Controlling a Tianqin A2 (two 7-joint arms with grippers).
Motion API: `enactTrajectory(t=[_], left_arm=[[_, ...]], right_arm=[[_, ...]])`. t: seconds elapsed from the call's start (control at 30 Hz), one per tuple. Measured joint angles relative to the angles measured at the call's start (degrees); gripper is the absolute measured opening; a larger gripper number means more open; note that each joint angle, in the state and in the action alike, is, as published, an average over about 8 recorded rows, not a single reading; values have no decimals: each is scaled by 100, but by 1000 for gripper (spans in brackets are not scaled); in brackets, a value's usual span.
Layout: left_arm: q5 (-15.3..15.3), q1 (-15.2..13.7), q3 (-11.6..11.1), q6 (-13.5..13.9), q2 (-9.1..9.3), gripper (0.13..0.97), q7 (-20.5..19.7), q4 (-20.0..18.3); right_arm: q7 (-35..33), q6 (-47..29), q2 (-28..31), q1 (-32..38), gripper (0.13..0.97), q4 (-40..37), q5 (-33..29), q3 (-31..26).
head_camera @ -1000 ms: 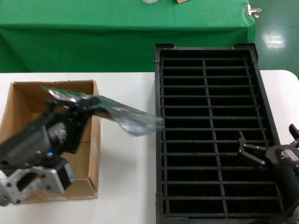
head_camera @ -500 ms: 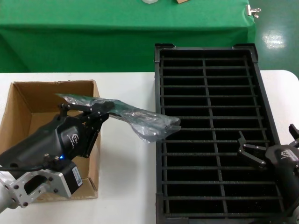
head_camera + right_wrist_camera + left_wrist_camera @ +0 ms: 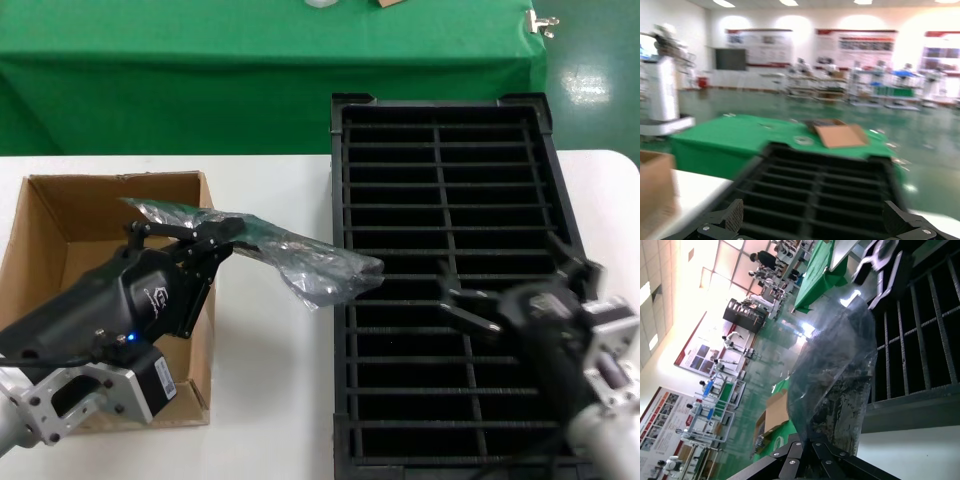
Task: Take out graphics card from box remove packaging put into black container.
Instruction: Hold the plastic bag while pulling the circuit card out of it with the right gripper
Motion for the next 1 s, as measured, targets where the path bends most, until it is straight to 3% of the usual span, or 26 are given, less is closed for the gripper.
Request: enactTrajectory(t=[0.2,0.57,0.8,1.0], left_arm=[[0,0,0,0,0,139,0,0],[0,0,0,0,0,139,0,0],[0,0,0,0,0,139,0,0],[-1,0,0,0,0,139,0,0]], right_arm=[[-48,209,311,497,957,190,210,-964],[-532,922,1385,1245,887,679,1433,-2598],[-688,1163,1816,1146,854,917,1817,-2684],[-678,1251,2124,798,738,1181,1944,-2416]])
